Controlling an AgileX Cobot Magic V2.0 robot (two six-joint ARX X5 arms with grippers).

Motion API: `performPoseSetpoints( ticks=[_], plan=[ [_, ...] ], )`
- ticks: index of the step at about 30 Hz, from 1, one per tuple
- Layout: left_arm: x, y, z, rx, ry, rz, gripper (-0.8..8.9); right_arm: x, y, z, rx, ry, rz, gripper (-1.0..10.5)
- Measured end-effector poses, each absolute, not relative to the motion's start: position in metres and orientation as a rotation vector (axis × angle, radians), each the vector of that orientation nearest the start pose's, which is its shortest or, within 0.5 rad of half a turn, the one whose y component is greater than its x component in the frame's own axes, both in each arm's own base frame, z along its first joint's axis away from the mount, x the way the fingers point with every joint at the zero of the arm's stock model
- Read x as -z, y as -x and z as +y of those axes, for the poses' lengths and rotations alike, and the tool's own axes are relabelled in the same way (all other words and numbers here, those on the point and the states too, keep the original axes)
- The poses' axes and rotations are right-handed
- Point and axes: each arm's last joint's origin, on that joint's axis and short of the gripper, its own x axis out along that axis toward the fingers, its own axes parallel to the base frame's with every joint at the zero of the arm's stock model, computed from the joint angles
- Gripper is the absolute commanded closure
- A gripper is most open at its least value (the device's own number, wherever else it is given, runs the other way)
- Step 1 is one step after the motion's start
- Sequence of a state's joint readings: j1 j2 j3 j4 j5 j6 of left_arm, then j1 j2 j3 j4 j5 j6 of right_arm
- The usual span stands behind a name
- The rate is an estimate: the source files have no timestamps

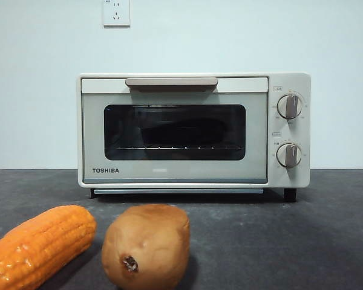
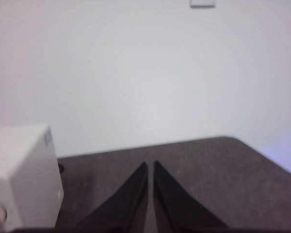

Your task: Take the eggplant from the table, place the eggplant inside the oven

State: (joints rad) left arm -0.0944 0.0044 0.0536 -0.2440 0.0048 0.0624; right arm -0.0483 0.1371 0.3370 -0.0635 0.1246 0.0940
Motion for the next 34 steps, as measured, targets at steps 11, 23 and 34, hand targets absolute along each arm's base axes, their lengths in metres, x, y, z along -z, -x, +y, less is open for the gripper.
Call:
performPoseSetpoints(
  ticks=[11, 23, 34],
  plan=[
    [-0.158, -0.092, -0.009, 0.105, -0.071, 0.191, 8.10, -0.174, -0.097, -0.006, 0.088, -0.148, 0.084, 9.4],
    [-0.158, -0.092, -0.009, 0.105, -0.071, 0.191, 8.10, -0.157, -0.096, -0.005, 0.061, -0.191, 0.102, 9.4],
    [-0.158, -0.092, -0.009, 0.105, -0.071, 0.191, 8.10, -0.157, -0.096, -0.005, 0.061, -0.191, 0.099, 9.4]
  ],
)
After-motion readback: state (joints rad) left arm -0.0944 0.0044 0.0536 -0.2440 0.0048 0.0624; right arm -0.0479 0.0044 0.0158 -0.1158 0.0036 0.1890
